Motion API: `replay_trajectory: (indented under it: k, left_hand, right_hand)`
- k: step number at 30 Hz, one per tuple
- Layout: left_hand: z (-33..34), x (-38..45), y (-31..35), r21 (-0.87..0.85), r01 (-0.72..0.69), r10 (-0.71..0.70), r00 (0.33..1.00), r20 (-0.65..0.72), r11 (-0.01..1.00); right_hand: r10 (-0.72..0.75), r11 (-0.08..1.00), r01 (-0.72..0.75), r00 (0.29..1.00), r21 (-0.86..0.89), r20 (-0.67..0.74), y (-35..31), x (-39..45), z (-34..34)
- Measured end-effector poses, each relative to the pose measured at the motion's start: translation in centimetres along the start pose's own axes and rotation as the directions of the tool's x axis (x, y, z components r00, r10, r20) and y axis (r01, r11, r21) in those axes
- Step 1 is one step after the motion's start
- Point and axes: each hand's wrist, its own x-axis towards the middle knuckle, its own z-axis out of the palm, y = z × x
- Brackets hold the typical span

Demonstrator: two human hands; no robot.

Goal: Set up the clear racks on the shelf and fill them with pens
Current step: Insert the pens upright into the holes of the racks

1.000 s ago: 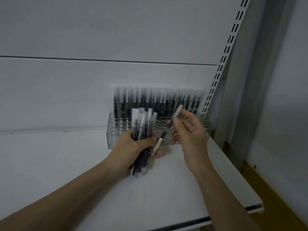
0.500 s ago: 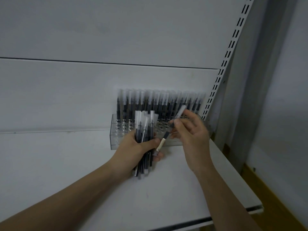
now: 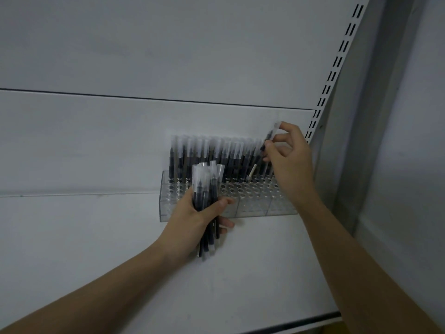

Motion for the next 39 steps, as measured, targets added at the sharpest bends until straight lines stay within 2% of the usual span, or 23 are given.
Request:
replay_trajectory:
  k: [10, 18, 24, 27, 30, 32, 35, 39]
  left_hand:
    - [-0.1, 0.1, -0.2, 0.026, -0.007, 0.007, 1.0, 0.007, 1.0]
    - [0.0, 0.2, -0.1, 0.023, -0.006, 0.006, 1.0, 0.012, 1.0]
    - [0.0, 0.2, -0.1, -0.003, 0.024, -0.024, 1.0, -0.003, 1.0]
    - [0.1, 0.0, 0.2, 0.012, 0.044, -0.043, 0.999, -0.009, 0.999]
    - [0.2, -0.1, 0.4, 0.024, 0.057, -0.057, 0.998, -0.013, 0.998]
    - [0.2, -0.1, 0.5, 0.023, 0.049, -0.049, 0.999, -0.014, 0.999]
    - [0.3, -0.1, 0.6, -0.025, 0.044, -0.044, 0.999, -0.005, 0.999]
    - [0.2, 0.0, 0.4, -0.045, 0.06, -0.06, 0.998, 0.0, 0.997]
  right_hand:
    - [-0.022, 0.995, 0.022, 1.0, -0.097, 0.01, 1.2, 0.9, 0.2]
    - [0.045, 0.966, 0.003, 0.983, -0.26, 0.176, 2.6, -0.3, 0.9]
    - [0.092, 0.954, -0.05, 0.987, -0.297, 0.132, 2.8, -0.8, 0.7]
    - [0.078, 0.973, -0.071, 0.997, -0.22, 0.022, 2.1, -1.7, 0.3]
    - [0.08, 0.996, -0.082, 0.995, -0.031, -0.062, 0.6, -3.7, 0.4]
    - [0.077, 0.995, -0.076, 0.997, 0.069, -0.008, -0.1, -5.6, 0.8]
    - [0.095, 0.986, -0.112, 0.986, 0.123, 0.135, 0.1, -8.4, 1.8]
    - [0.226, 0.938, -0.282, 0.938, 0.203, 0.263, 1.1, -9.6, 2.1]
